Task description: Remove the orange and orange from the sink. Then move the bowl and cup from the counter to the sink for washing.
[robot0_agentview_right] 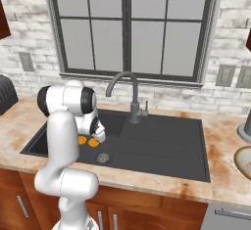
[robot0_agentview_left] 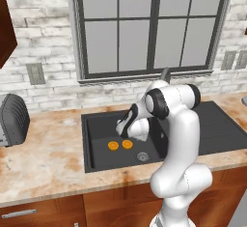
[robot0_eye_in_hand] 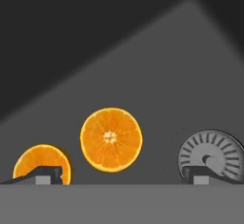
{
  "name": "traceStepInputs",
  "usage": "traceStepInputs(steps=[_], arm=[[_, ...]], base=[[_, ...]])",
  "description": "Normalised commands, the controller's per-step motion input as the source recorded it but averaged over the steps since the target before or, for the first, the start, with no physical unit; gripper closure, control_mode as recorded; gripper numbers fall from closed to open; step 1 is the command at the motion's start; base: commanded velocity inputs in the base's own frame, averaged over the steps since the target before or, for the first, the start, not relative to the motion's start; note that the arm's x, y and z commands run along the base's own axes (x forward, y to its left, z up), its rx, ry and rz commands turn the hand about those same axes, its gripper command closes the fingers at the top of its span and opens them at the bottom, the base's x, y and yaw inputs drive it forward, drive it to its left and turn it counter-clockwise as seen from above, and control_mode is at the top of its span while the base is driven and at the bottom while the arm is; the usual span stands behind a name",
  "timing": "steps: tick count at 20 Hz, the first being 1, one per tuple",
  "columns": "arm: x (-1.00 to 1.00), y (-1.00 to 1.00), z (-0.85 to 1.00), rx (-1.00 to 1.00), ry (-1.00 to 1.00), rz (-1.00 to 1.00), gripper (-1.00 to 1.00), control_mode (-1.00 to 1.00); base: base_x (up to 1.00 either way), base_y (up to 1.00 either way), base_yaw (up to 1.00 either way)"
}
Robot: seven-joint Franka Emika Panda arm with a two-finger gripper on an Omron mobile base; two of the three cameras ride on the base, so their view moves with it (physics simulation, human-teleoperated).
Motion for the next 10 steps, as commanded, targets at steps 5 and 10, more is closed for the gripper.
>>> traceStepInputs(steps=[5, 10], arm=[[0.15, 0.03, -0.22, 0.0, 0.0, -0.01, -1.0, -1.0], [0.12, 0.02, -0.23, 0.0, 0.0, -0.01, -1.0, -1.0]], base=[[0.0, 0.0, 0.0], [0.0, 0.0, 0.0]])
